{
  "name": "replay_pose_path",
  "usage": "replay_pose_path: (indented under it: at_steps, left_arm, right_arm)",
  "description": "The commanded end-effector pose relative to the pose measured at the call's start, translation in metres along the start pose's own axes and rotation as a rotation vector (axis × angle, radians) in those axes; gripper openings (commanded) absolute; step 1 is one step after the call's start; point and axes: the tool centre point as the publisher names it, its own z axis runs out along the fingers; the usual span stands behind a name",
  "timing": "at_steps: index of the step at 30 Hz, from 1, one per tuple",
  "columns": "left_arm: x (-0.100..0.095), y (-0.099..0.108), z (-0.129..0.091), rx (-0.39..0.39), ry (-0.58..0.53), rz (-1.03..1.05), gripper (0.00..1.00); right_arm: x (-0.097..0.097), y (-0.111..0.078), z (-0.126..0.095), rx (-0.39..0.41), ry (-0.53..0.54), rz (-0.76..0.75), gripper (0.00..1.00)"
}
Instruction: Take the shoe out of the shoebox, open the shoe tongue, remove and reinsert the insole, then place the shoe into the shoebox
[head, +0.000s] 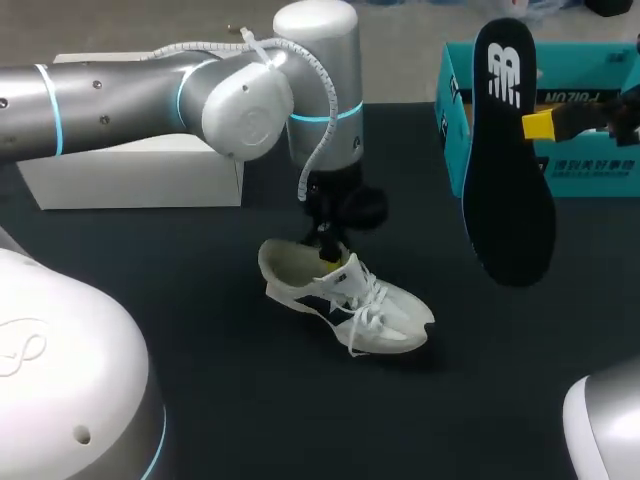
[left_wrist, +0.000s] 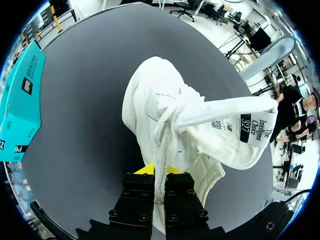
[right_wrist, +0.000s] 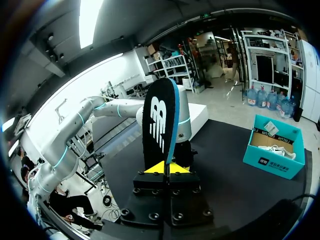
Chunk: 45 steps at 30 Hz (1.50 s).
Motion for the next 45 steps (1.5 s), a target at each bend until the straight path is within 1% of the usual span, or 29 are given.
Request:
replay_pose_path:
  at_steps: [1, 4, 8, 23, 24, 26, 27, 28, 29, 39, 43, 45]
  left_arm:
    - [0.001, 0.005, -0.005, 0.003, 0.301, 0.530, 0.00]
    - [0.007, 0.001, -0.006, -0.023, 0.368, 0.725, 0.00]
    - [0.012, -0.006, -0.008, -0.067, 0.375, 0.977, 0.00]
    - [0.012, -0.006, -0.008, -0.067, 0.375, 0.977, 0.00]
    - [0.011, -0.008, -0.007, -0.097, 0.417, 0.989, 0.00]
    - [0.007, -0.009, -0.006, -0.150, 0.408, 0.996, 0.00]
    - [0.005, -0.011, -0.005, -0.169, 0.434, 1.013, 0.00]
    - [0.003, -0.010, -0.003, -0.175, 0.440, 1.005, 0.00]
    - [0.001, -0.010, -0.003, -0.199, 0.440, 0.993, 0.00]
    - [-0.017, -0.015, 0.004, -0.290, 0.436, 0.908, 0.00]
    - [-0.022, -0.014, 0.008, -0.289, 0.430, 0.900, 0.00]
    - [-0.025, -0.014, 0.011, -0.289, 0.445, 0.908, 0.00]
  right_arm:
    - [-0.001, 0.003, 0.002, 0.006, 0.001, 0.001, 0.00]
    - [-0.001, 0.003, 0.002, 0.006, 0.001, 0.001, 0.00]
    - [-0.001, 0.003, 0.002, 0.006, 0.001, 0.001, 0.00]
    - [-0.001, 0.003, 0.002, 0.006, 0.001, 0.001, 0.00]
    - [-0.001, 0.003, 0.002, 0.006, 0.001, 0.001, 0.00]
    - [-0.001, 0.003, 0.002, 0.006, 0.001, 0.001, 0.00]
    - [-0.001, 0.003, 0.002, 0.006, 0.001, 0.001, 0.00]
    - [-0.001, 0.003, 0.002, 0.006, 0.001, 0.001, 0.00]
    - [-0.001, 0.003, 0.002, 0.006, 0.001, 0.001, 0.00]
    - [-0.001, 0.003, 0.002, 0.006, 0.001, 0.001, 0.00]
    - [-0.001, 0.003, 0.002, 0.006, 0.001, 0.001, 0.00]
    - [-0.001, 0.003, 0.002, 0.006, 0.001, 0.001, 0.00]
